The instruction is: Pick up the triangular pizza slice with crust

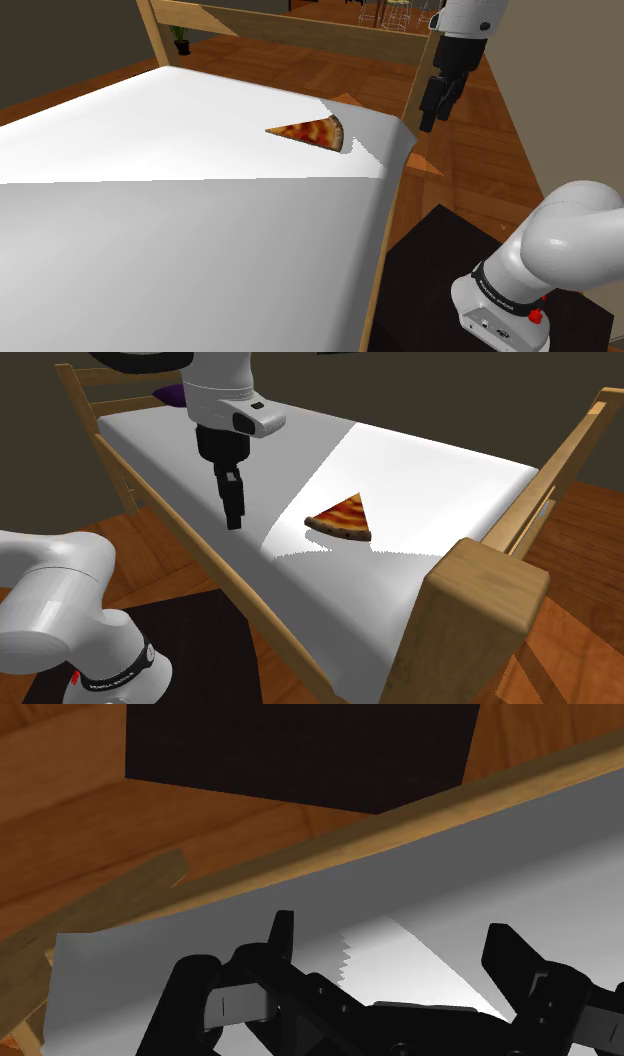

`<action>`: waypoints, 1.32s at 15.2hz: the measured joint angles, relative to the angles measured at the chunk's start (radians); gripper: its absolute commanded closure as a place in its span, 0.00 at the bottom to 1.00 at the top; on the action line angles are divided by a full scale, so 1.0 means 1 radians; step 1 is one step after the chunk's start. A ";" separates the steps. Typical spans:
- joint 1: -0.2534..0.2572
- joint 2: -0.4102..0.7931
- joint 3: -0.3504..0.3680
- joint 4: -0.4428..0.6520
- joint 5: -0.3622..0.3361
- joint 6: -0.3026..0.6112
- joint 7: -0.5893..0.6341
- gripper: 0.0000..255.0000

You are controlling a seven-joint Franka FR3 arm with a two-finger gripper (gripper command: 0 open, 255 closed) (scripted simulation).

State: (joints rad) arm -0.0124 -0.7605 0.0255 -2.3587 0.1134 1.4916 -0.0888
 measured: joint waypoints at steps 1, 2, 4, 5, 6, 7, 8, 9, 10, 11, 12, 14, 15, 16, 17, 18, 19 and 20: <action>0.000 0.000 0.000 0.000 0.000 0.000 0.000 0.00; -0.002 0.013 0.007 0.001 0.007 0.013 0.015 0.00; -0.014 0.059 0.018 0.015 0.019 0.051 0.055 0.00; -0.018 0.100 0.033 0.029 0.031 0.081 0.086 0.00; -0.024 0.129 0.042 0.041 0.039 0.103 0.114 0.00; -0.029 0.165 0.054 0.058 0.049 0.126 0.145 0.00; -0.035 0.202 0.062 0.075 0.055 0.149 0.172 0.00; -0.040 0.235 0.072 0.100 0.062 0.162 0.204 0.00; -0.047 0.270 0.079 0.115 0.066 0.187 0.230 0.00; -0.053 0.312 0.086 0.140 0.070 0.208 0.259 0.00; -0.060 0.348 0.091 0.163 0.072 0.225 0.285 0.00; -0.071 0.416 0.100 0.205 0.075 0.260 0.338 0.00; -0.075 0.456 0.108 0.232 0.076 0.279 0.370 0.00; -0.082 0.494 0.108 0.262 0.075 0.291 0.393 0.00; -0.088 0.532 0.110 0.291 0.073 0.304 0.419 0.00; -0.092 0.569 0.113 0.319 0.072 0.317 0.447 0.00; -0.095 0.604 0.116 0.343 0.071 0.333 0.475 0.00; -0.097 0.639 0.118 0.370 0.069 0.346 0.504 0.00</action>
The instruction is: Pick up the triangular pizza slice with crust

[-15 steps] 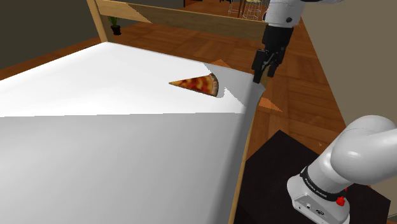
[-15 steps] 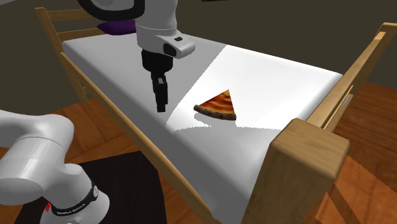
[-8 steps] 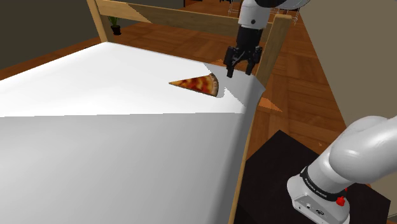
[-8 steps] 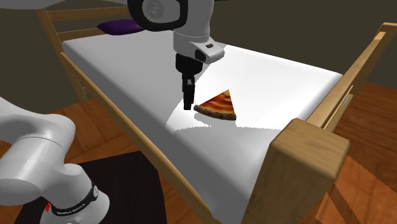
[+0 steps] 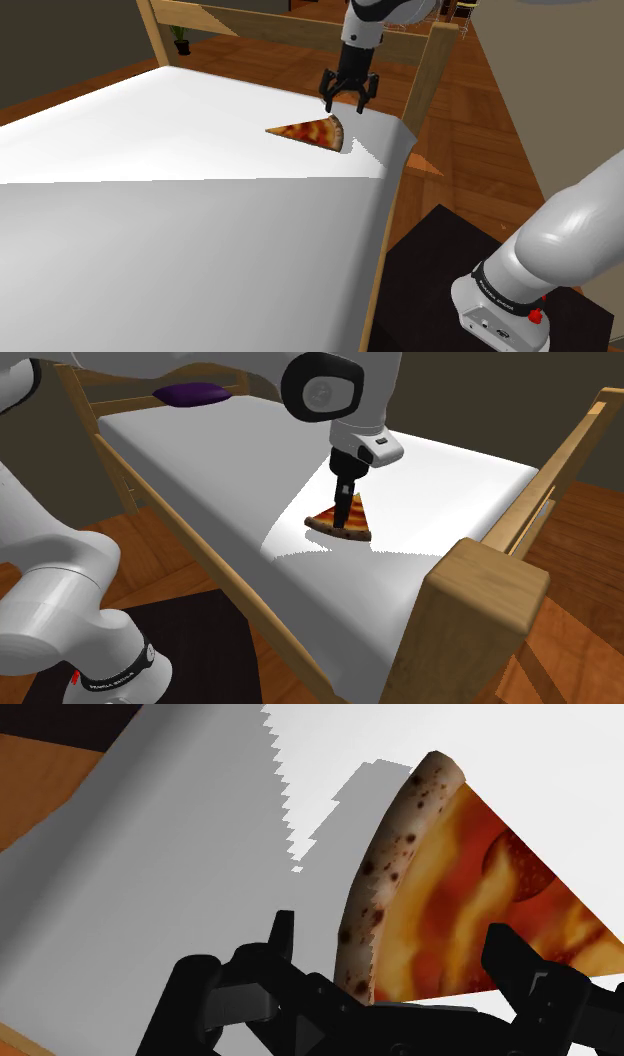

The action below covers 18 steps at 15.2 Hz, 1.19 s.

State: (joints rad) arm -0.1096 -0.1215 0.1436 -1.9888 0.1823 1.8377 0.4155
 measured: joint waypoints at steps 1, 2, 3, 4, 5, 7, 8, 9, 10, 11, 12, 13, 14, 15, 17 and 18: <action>-0.002 0.021 -0.001 0.020 -0.002 0.003 0.016 0.00; -0.004 0.030 -0.001 0.021 -0.002 0.012 0.022 0.00; -0.003 0.033 0.001 0.014 -0.001 0.024 0.027 0.00; -0.003 0.037 0.000 0.007 -0.001 0.034 0.027 0.00; -0.004 0.041 0.000 -0.002 -0.001 0.047 0.025 0.00; -0.002 0.047 0.002 -0.022 0.000 0.074 0.024 0.00; -0.002 0.048 0.002 -0.038 0.001 0.091 0.022 0.00; -0.002 0.052 0.002 -0.042 0.001 0.098 0.020 0.00; -0.003 0.053 0.002 -0.045 0.001 0.102 0.019 1.00; -0.003 0.053 0.001 -0.047 0.001 0.105 0.019 1.00; -0.003 0.054 0.001 -0.048 0.001 0.106 0.018 1.00; -0.003 0.054 0.001 -0.049 0.001 0.107 0.018 1.00; -0.003 0.053 0.001 -0.049 0.001 0.107 0.018 1.00; -0.003 0.053 0.001 -0.049 0.001 0.107 0.018 1.00; -0.003 0.053 0.001 -0.049 0.001 0.108 0.018 1.00; -0.003 0.053 0.001 -0.049 0.001 0.108 0.018 1.00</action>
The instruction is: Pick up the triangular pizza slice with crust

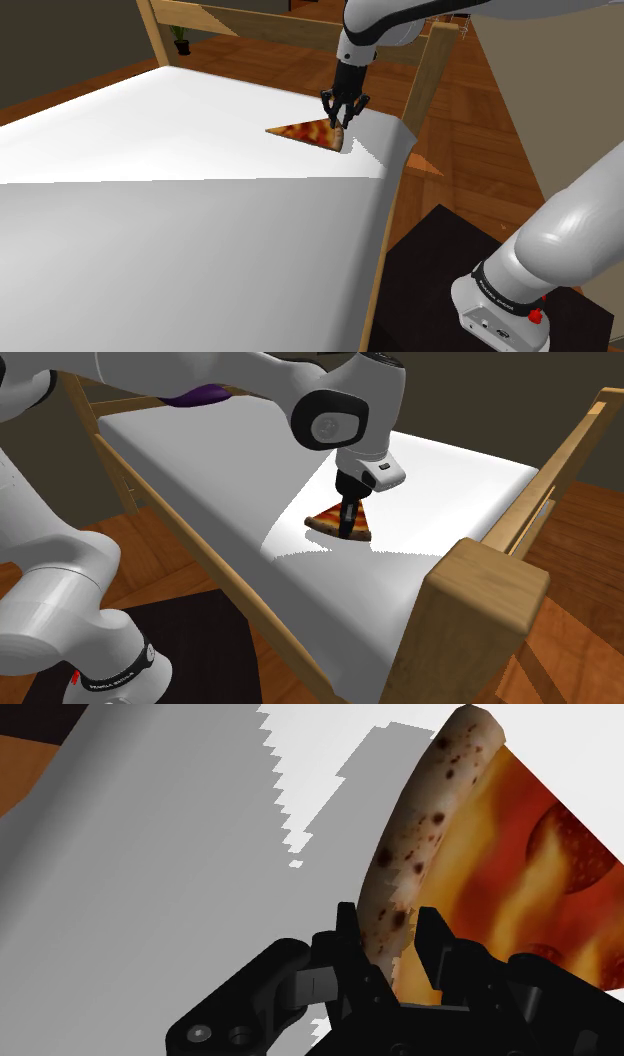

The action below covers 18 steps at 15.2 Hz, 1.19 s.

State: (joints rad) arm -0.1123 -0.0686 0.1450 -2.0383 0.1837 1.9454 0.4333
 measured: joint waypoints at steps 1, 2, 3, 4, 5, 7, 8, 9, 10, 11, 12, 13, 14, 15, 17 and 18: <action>0.000 0.000 0.000 0.000 0.000 0.000 0.000 1.00; 0.000 0.000 0.000 0.000 0.000 0.000 0.000 1.00; 0.000 0.000 0.000 0.007 -0.001 -0.007 0.002 1.00; 0.000 -0.001 0.000 0.014 -0.001 -0.016 0.002 1.00; 0.000 -0.006 -0.001 0.019 -0.001 -0.026 0.004 1.00; -0.001 -0.011 -0.001 0.038 -0.002 -0.049 0.007 1.00; -0.001 -0.015 -0.002 0.051 -0.002 -0.066 0.009 1.00; -0.002 -0.017 -0.002 0.062 -0.003 -0.080 0.010 1.00; -0.001 -0.014 -0.002 0.077 -0.004 -0.091 0.013 1.00; -0.001 -0.020 -0.002 0.084 -0.004 -0.103 0.016 1.00; -0.002 -0.021 -0.003 0.095 -0.004 -0.116 0.015 1.00; -0.002 -0.022 -0.003 0.108 -0.005 -0.129 0.018 1.00; -0.003 -0.022 -0.004 0.122 -0.005 -0.143 0.019 1.00; -0.003 -0.020 -0.004 0.134 -0.006 -0.154 0.022 1.00; -0.003 -0.018 -0.004 0.165 -0.008 -0.182 0.026 1.00; -0.003 -0.020 -0.004 0.171 -0.008 -0.190 0.027 1.00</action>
